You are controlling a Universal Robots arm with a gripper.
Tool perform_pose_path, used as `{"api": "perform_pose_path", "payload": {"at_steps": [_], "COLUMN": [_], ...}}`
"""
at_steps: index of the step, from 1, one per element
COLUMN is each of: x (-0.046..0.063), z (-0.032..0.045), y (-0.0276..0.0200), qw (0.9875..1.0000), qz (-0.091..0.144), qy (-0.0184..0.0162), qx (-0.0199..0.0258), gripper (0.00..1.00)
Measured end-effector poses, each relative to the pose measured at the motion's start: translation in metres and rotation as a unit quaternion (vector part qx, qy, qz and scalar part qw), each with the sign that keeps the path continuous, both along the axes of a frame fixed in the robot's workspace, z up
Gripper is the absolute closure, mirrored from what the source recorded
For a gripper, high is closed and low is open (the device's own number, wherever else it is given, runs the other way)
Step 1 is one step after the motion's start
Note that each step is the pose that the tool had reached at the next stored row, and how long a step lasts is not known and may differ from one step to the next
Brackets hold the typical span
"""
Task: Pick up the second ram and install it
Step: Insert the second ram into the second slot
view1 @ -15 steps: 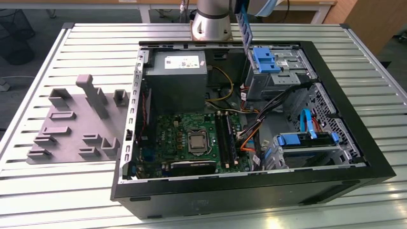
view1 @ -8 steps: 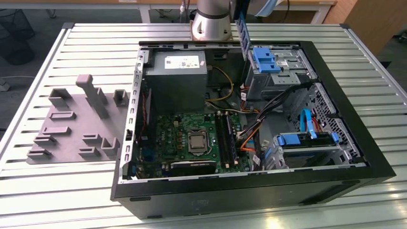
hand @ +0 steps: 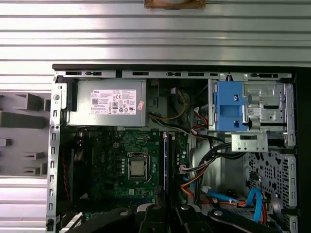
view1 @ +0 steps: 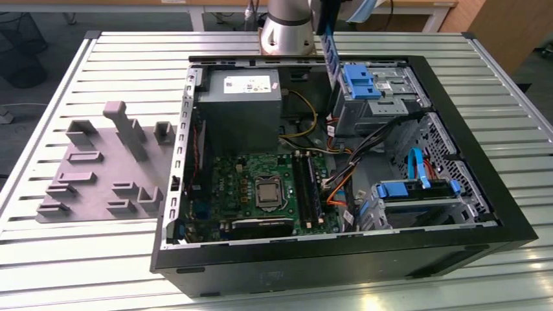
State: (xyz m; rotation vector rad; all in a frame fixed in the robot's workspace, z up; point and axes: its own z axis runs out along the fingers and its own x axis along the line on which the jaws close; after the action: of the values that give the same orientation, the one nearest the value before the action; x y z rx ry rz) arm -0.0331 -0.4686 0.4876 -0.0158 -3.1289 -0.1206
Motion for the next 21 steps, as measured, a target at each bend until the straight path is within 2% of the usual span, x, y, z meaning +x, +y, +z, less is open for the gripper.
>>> {"api": "perform_pose_path", "payload": {"at_steps": [12,14,21], "x": [0.000,0.000,0.000], "z": [-0.0197,-0.0292,-0.0306], "y": [0.0000,0.0000,0.0000], "qw": [1.0000,1.0000,1.0000], "qz": [0.000,0.000,0.000], "qy": [0.0001,0.0000,0.0000], "qx": [-0.0003,-0.0003,-0.0002], "gripper": [0.86,0.86,0.86]}}
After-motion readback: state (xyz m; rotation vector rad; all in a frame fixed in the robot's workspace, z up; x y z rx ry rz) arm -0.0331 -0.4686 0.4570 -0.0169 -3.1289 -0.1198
